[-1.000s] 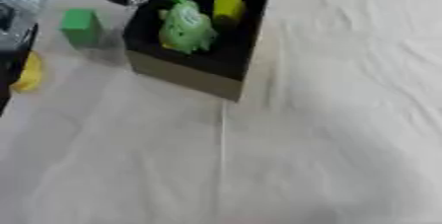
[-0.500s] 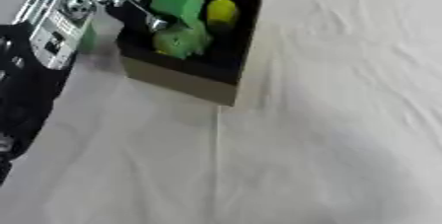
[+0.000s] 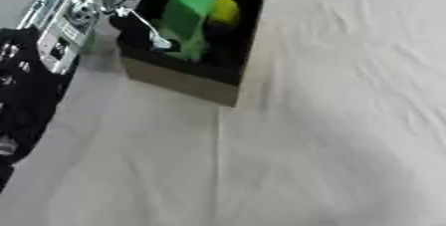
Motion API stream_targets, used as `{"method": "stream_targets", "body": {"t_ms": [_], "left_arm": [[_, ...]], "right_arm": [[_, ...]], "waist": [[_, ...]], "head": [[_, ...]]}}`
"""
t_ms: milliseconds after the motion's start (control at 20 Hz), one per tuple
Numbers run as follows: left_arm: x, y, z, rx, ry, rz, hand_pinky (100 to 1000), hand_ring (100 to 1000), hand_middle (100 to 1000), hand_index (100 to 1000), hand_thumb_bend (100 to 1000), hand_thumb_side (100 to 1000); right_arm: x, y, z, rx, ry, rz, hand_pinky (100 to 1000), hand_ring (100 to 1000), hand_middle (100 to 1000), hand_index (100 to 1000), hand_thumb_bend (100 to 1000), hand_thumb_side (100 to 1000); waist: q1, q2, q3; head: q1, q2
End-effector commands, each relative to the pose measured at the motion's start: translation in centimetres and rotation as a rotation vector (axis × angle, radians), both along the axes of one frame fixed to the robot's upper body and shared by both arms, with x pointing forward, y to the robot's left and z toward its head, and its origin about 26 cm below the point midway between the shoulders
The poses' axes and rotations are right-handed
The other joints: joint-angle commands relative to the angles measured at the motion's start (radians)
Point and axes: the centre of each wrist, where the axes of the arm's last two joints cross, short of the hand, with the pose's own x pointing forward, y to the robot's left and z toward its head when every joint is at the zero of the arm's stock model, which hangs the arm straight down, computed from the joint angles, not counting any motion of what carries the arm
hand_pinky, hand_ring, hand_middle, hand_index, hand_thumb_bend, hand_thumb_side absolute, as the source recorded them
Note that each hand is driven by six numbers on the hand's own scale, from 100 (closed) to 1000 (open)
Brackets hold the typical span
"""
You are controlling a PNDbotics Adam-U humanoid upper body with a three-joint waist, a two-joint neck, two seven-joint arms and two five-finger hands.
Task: Pick up objects on the table and place them in the box.
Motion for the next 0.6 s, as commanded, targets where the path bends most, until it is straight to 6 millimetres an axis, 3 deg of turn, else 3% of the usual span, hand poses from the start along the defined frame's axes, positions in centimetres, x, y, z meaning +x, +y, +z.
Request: {"method": "stream_targets", "body": {"t_ms": [50,400,600], "left_arm": [[-0.5,0.9,2.1,-0.029,-0.055,0.005,840,942,915,946,621,302],[-2.3,2.3,4.8,-0.141,-0.128,-0.006,801,888,829,861,536,240],[-4.3,4.6,7.6,-0.203,-0.213,0.02,799,875,807,850,541,215]], "right_arm": [[-0.5,-0.3,0.9,-0.004,-0.024,-0.009,910,905,773,832,135,409],[-0.4,-0.6,0.7,-0.005,-0.018,-0.021,910,905,773,831,133,411],[-0.4,-1.1,0.6,-0.006,-0.015,-0.036,910,906,772,831,131,411]], "waist": [[-0.002,-0.021,0.002],[0.001,-0.026,0.014],[0.007,-0.031,0.029]], "head": [[-0.002,0.003],[-0.005,0.012],[-0.009,0.017]]}}
